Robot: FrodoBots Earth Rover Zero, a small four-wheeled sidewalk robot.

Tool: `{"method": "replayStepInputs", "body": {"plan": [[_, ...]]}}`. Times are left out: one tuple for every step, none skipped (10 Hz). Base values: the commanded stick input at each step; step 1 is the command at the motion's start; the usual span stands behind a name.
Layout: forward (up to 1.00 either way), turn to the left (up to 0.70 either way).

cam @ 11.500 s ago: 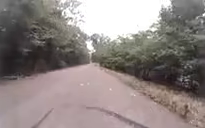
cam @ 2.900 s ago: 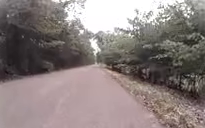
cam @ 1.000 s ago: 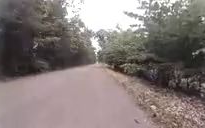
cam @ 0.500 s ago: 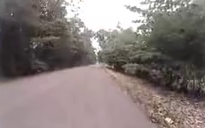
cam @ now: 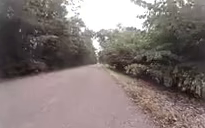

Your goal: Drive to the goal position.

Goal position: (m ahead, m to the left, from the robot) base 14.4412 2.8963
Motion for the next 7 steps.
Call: {"method": "replayStepInputs", "body": {"plan": [[0.70, 0.00], [0.70, 0.00], [0.70, 0.00], [0.70, 0.00], [0.70, 0.00], [0.70, 0.00], [0.70, 0.00]]}}
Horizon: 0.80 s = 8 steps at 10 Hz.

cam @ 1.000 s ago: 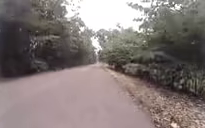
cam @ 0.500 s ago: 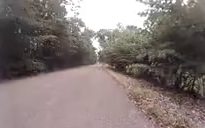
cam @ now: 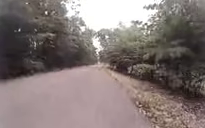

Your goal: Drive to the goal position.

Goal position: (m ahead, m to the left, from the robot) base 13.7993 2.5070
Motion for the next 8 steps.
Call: {"method": "replayStepInputs", "body": {"plan": [[0.70, 0.00], [0.70, 0.00], [0.70, 0.00], [0.70, 0.00], [0.70, 0.00], [0.70, 0.00], [0.70, 0.20], [0.70, 0.21]]}}
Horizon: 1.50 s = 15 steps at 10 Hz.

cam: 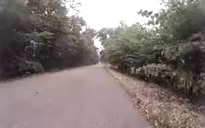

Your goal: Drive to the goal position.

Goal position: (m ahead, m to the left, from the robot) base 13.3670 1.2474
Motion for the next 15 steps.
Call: {"method": "replayStepInputs", "body": {"plan": [[0.70, 0.00], [0.70, 0.00], [0.70, 0.00], [0.70, 0.00], [0.70, 0.00], [0.70, 0.00], [0.70, 0.00], [0.70, 0.00], [0.70, 0.00], [0.70, 0.00], [0.70, 0.00], [0.70, 0.00], [0.70, 0.00], [0.70, 0.00], [0.70, 0.00]]}}
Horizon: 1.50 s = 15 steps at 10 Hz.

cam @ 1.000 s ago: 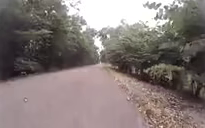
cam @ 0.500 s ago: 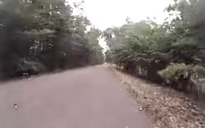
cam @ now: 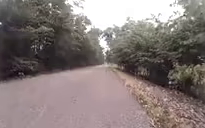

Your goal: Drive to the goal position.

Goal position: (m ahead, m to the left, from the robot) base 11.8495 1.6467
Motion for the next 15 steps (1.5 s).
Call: {"method": "replayStepInputs", "body": {"plan": [[0.70, 0.00], [0.70, 0.00], [0.70, 0.00], [0.70, 0.00], [0.70, 0.00], [0.70, 0.00], [0.70, 0.00], [0.70, 0.00], [0.70, 0.00], [0.70, 0.00], [0.70, 0.00], [0.70, 0.00], [0.70, 0.00], [0.70, 0.00], [0.70, 0.00]]}}
